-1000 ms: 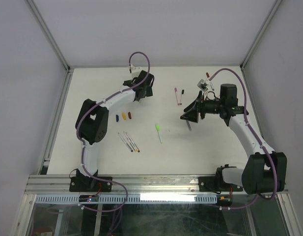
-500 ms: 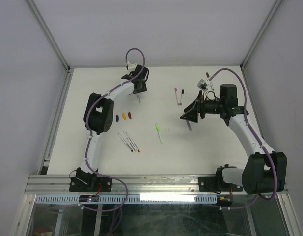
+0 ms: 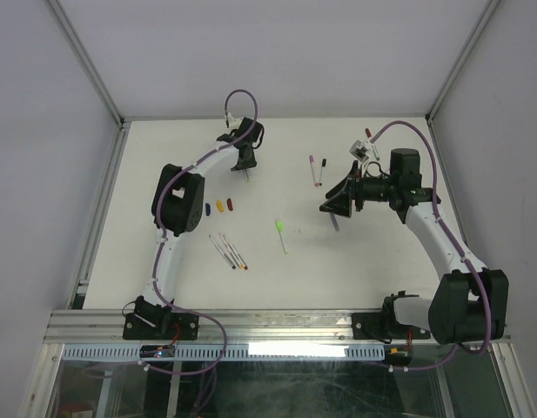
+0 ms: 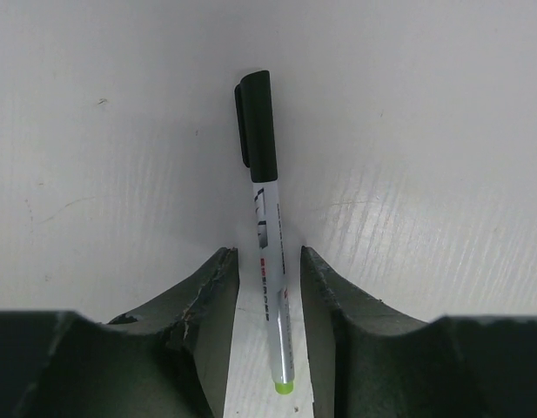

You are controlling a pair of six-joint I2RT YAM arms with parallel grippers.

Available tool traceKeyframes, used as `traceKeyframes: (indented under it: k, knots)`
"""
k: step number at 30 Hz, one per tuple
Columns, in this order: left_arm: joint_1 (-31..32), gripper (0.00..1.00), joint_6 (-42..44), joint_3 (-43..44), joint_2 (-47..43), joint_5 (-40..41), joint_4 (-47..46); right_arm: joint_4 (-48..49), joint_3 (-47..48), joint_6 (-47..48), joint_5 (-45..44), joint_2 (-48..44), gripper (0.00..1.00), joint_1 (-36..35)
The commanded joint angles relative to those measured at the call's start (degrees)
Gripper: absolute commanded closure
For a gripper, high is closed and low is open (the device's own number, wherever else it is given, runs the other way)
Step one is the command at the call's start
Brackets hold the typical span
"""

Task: Open the pen caps
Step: Pick up the pen from the center of the board.

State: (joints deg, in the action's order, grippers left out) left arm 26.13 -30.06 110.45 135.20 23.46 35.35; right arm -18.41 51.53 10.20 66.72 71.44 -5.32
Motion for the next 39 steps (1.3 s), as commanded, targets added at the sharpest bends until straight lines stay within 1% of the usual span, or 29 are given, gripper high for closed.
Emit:
traceKeyframes:
  k: [1,5,10,13,15,22,27,30,34,39]
  knots:
    - [-0.7,0.68,0.3,0.7,-0.6,-3.4,-0.2,1.1,2.0,0.3,1.2,-0.2,0.29,0.4]
    - [-1.1,0.8,0.3,-0.4,-1.3,-4.2,-0.2,1.2,1.9,0.0,1.3,-0.2,0.29,0.3]
    - [-1.1,1.0,0.6,-2.5,-3.7,-4.9,-0.3,4.5,0.1,-3.0,2.9,-0.3,0.29,0.2]
    - [-1.1,1.0,0.4,-4.4,-6.4,-4.7,-1.0,10.9,-2.7,-9.0,3.3,-0.5,0.3,-0.6]
    - [-1.1,1.0,0.5,-7.2,-9.9,-4.9,-3.1,16.4,-4.5,-12.4,2.7,-0.6,0.3,-1.3]
    - [-1.0,1.0,0.0,-20.6,-22.0,-9.3,-12.6,32.2,-11.0,-23.9,1.5,0.4,0.3,-3.6]
    - [-0.7,1.0,-1.2,-29.3,-30.0,-13.5,-18.0,39.6,-13.9,-28.7,1.3,2.0,0.28,-4.5]
    - [0.0,1.0,-2.8,-36.9,-35.5,-16.5,-22.6,44.8,-16.2,-31.3,0.0,2.8,0.25,-5.2]
    - [2.4,1.0,-5.5,-45.9,-42.7,-18.9,-29.6,54.7,-20.7,-35.5,-3.6,4.4,0.2,-7.2]
    - [7.8,1.0,-9.2,-55.1,-50.8,-18.0,-36.0,58.4,-21.2,-38.4,-7.1,9.3,0.19,-10.8]
